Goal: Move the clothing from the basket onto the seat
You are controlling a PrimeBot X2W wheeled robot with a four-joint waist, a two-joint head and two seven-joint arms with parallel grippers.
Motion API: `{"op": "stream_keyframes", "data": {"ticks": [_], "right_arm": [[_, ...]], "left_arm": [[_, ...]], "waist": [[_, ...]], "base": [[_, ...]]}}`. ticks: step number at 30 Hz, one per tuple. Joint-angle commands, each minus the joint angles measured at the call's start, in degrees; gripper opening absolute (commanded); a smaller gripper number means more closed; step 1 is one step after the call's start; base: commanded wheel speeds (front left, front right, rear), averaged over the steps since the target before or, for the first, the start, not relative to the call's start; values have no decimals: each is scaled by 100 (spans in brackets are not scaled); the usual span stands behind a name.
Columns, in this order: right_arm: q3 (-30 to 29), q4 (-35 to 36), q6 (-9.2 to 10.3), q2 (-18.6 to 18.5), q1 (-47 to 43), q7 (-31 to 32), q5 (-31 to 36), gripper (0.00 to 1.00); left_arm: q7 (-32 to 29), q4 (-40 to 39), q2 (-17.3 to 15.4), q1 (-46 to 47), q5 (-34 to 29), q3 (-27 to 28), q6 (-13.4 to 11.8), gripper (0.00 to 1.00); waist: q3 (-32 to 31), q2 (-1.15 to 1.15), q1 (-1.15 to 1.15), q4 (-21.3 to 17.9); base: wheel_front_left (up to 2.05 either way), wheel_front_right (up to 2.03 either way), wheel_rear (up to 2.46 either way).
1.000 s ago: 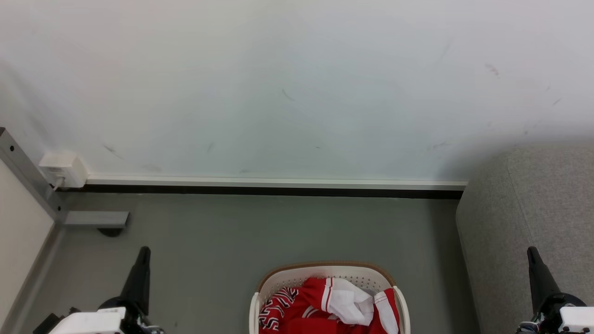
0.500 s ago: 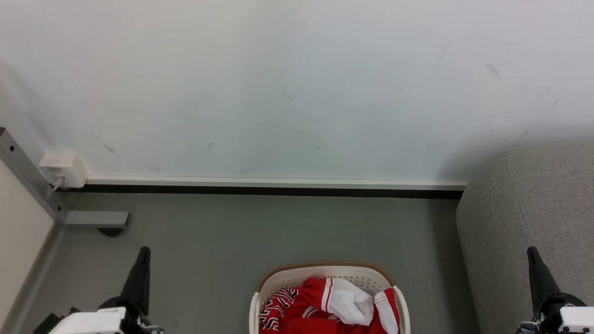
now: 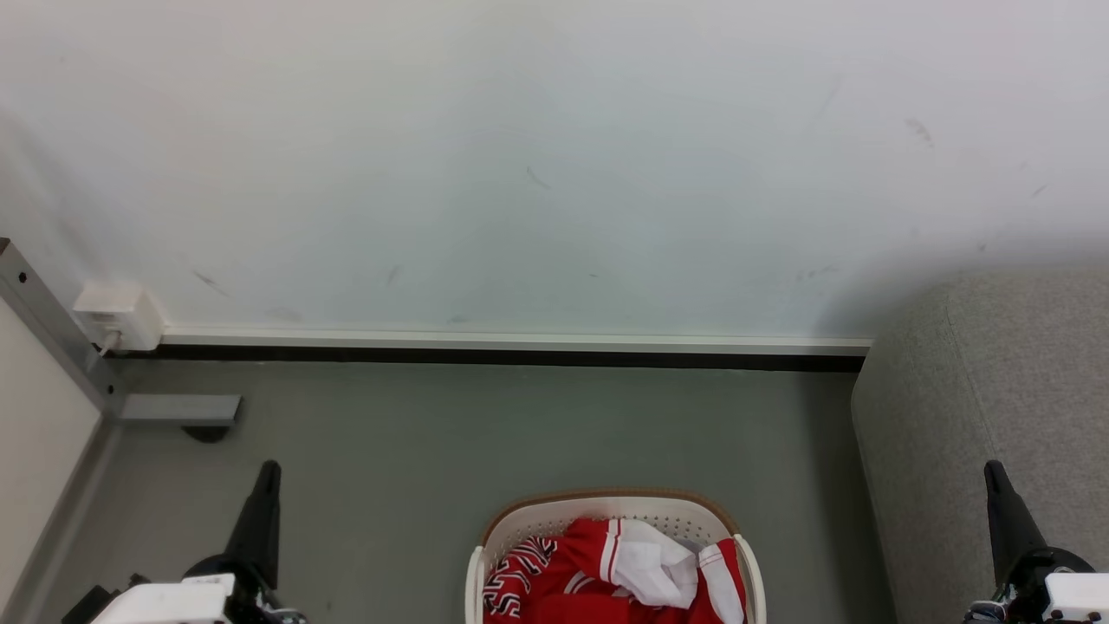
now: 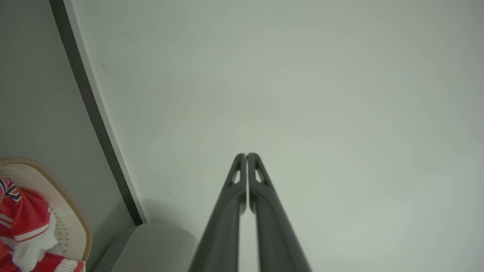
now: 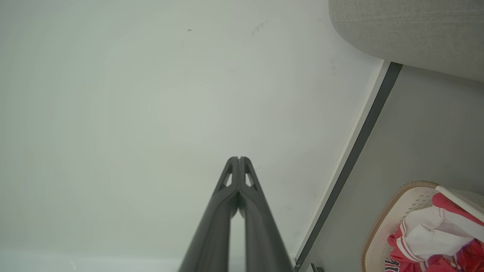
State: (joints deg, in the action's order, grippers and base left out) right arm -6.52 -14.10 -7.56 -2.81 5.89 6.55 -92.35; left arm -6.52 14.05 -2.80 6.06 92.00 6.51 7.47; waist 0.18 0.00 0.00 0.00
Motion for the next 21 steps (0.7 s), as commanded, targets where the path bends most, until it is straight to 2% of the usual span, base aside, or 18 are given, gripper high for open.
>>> {"op": "stream_keyframes", "data": {"ticks": [1, 21], "right_arm": [[-15, 21, 15, -9, 70, 10, -12, 0], [-15, 21, 16, -9, 70, 10, -12, 0]], "left_arm": [[-19, 0, -13, 44, 81, 9, 15, 0], [-19, 0, -13, 44, 81, 9, 15, 0]], "waist": [[0, 0, 0, 0], [0, 0, 0, 0]], "base": [[0, 0, 0], [0, 0, 0]]}}
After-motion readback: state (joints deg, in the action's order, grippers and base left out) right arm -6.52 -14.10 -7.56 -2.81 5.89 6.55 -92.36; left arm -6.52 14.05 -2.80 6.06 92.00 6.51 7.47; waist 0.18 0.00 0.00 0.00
